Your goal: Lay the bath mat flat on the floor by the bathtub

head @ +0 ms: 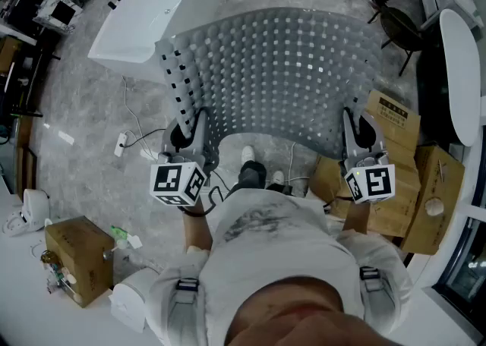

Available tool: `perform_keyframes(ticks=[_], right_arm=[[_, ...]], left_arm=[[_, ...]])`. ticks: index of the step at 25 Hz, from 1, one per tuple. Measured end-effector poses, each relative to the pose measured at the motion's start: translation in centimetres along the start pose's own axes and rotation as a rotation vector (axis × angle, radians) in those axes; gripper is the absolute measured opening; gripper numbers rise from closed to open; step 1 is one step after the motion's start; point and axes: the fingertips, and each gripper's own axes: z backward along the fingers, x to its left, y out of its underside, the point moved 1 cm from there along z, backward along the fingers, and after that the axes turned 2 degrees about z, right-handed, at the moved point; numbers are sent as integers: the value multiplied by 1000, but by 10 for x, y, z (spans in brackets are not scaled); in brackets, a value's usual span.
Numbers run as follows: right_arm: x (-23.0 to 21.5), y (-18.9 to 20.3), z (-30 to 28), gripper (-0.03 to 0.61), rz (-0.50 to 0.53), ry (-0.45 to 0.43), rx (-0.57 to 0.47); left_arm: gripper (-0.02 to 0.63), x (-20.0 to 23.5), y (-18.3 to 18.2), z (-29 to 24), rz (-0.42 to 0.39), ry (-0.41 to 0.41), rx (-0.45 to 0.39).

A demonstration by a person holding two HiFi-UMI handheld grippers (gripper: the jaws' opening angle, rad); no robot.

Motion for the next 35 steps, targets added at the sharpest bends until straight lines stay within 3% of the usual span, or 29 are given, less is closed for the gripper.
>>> perform_keyframes(ticks=[7, 13, 21, 35], right_arm=[[-6, -4, 18, 43, -4, -19, 2], [3, -1, 8, 43, -5, -41, -11], [-11, 8, -40, 44, -10, -37, 4], [-31, -1, -171, 44, 4, 17, 51]], left_arm=[[87, -33, 4, 4, 16, -5, 6], [87, -30, 12, 2, 27, -18, 4], [87, -1, 15, -41, 35, -25, 15], [87, 79, -13, -156, 53, 44, 40]])
